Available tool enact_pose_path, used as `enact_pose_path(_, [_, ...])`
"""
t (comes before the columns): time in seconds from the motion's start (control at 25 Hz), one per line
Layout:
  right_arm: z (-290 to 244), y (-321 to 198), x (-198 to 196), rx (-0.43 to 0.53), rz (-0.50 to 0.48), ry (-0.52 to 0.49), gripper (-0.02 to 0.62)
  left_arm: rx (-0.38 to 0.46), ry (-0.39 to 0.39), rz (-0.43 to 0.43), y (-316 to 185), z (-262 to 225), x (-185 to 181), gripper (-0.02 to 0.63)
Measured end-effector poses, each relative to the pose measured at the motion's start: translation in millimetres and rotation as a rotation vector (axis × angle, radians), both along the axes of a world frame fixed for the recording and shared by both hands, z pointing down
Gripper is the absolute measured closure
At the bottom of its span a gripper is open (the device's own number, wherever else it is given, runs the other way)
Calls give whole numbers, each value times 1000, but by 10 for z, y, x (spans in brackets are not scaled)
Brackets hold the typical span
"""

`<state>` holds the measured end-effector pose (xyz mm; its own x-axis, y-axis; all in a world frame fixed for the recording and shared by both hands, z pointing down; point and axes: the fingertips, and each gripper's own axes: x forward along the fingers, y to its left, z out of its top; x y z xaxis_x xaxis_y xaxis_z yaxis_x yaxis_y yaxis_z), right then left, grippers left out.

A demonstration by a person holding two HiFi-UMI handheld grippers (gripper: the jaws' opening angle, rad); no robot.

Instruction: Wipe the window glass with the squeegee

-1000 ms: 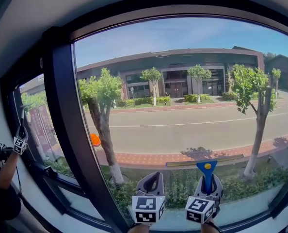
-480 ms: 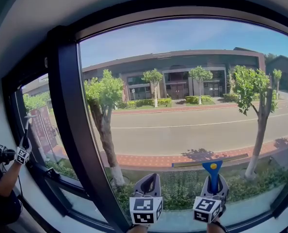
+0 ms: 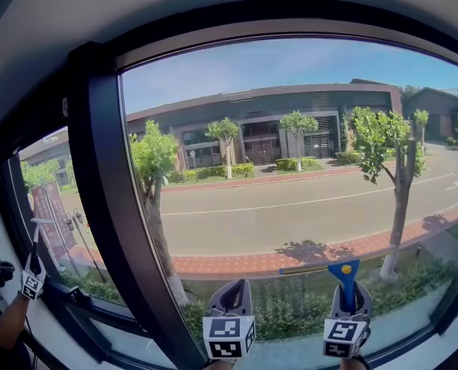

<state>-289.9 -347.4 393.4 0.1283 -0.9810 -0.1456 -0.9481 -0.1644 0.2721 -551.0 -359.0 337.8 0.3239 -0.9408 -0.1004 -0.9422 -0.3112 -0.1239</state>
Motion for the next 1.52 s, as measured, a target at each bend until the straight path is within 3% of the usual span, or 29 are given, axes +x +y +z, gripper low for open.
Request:
enact_pose_path(0.2, [-288,173,-403,39,-60,-32,455,-4,6,9,-45,-14,-205,605])
enact_pose_path(0.44, [-398,199,-673,-25,-13,-6,455,10,20,-3,-50,-154,-468,606])
enact_pose_path(0.6, [-541,161,-862,-25,-28,-63,454,41,26,-19,-41,-372,-637,606])
enact_pose_path(0.8, [-967,157,-1358,23,-125,-183,455,80,23,-31,-55,-656,-824,606])
enact_pose_path(1.04, [-1563,94,-1621,80,-101,-88,454,148,34,-43,-78,-1212,-1004,606])
enact_pose_path(1.28, [-2314,115,-1984,201,-126,-66,454,236,37,-38,-65,-1838,-1170,606])
enact_pose_path(1.52, [-2698,119,-2304,247,-150,-51,454,287,37,-41,-41,-2215,-1362,606])
